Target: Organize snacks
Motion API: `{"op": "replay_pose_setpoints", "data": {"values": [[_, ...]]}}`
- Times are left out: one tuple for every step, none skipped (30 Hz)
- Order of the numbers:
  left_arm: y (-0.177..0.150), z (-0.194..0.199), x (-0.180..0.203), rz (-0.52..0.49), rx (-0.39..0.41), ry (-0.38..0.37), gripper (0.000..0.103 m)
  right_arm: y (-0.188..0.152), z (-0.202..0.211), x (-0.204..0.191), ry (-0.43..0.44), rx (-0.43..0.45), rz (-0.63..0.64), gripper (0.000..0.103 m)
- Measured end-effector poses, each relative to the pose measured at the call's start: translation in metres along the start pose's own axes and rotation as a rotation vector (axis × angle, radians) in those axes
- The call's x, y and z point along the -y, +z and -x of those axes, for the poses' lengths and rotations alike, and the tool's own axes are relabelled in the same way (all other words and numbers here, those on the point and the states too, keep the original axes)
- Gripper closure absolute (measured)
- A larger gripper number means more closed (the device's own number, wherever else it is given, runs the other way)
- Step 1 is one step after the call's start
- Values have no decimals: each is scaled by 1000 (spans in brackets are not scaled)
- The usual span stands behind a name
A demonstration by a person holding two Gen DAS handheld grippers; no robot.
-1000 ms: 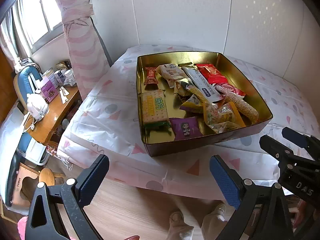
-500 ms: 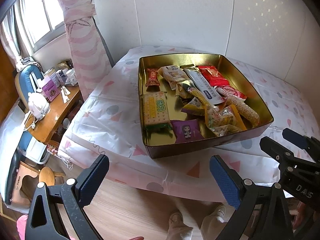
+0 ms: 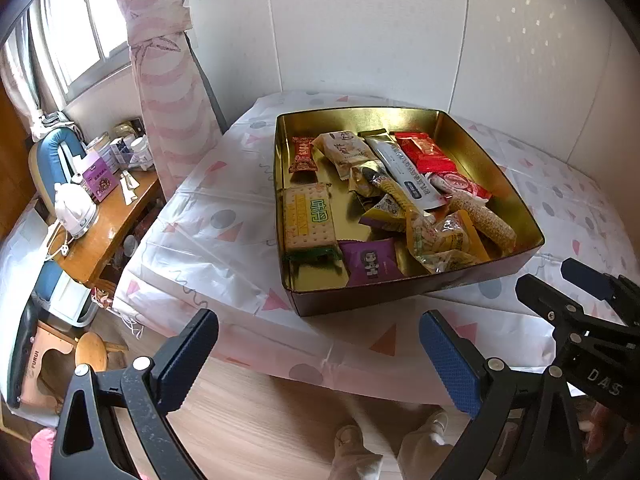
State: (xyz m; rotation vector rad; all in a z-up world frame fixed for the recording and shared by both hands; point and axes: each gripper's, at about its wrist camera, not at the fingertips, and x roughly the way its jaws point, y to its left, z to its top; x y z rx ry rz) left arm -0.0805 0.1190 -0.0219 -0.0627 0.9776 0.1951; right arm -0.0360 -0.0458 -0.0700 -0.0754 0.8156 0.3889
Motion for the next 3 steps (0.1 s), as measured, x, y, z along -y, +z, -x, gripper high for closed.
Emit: {"op": "replay_pose_setpoints", "data": {"values": [[0, -1, 0, -1, -1, -3, 2, 0, 0, 0, -1, 0, -1, 28], [0, -1, 1, -1, -3, -5, 2, 0, 0, 1, -2, 1, -3, 28], [1, -2, 2, -5, -6, -3, 2, 1, 0, 1, -3, 2, -7, 28]]}}
